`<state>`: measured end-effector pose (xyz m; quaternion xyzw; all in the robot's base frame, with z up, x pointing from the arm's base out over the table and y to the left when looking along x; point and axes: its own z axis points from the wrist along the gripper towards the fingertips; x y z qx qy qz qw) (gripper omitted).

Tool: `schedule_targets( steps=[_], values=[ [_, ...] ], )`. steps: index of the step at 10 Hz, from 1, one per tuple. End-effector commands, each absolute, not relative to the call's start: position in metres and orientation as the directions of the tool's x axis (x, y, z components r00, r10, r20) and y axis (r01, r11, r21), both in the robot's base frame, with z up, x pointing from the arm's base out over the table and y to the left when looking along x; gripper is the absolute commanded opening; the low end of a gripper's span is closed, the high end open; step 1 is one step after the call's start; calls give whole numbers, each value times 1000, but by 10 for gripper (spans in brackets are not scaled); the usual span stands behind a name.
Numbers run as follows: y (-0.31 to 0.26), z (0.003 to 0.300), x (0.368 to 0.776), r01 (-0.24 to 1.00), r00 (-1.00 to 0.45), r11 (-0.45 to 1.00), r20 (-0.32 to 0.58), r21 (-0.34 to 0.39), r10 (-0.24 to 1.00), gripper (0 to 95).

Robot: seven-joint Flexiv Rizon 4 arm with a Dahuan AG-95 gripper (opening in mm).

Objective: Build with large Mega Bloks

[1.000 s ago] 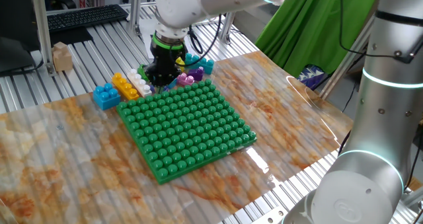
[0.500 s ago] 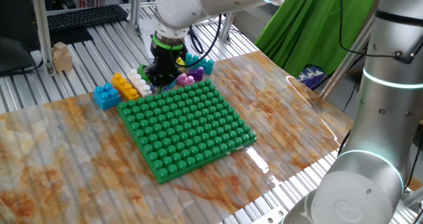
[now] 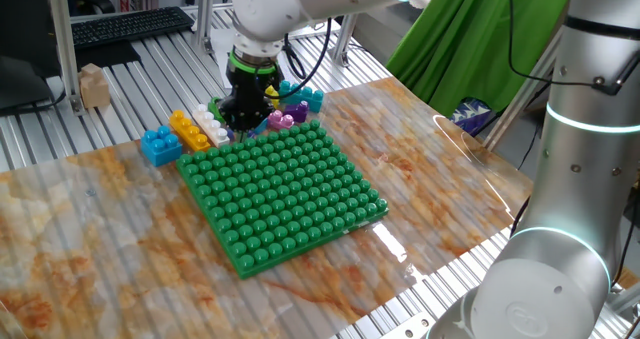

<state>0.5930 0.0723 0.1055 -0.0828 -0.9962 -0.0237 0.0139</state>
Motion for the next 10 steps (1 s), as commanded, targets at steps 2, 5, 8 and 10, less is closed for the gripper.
schedule_targets(
  steps=[2,5,8,10],
  values=[
    [72,106,593,145,-989,988,51,52,142,0],
    [72,106,593,97,-994,994,59,52,94,0],
    [72,106,593,89,-995,995,46,34,87,0],
    [72,106,593,101,-994,995,36,17,100,190]
  ],
)
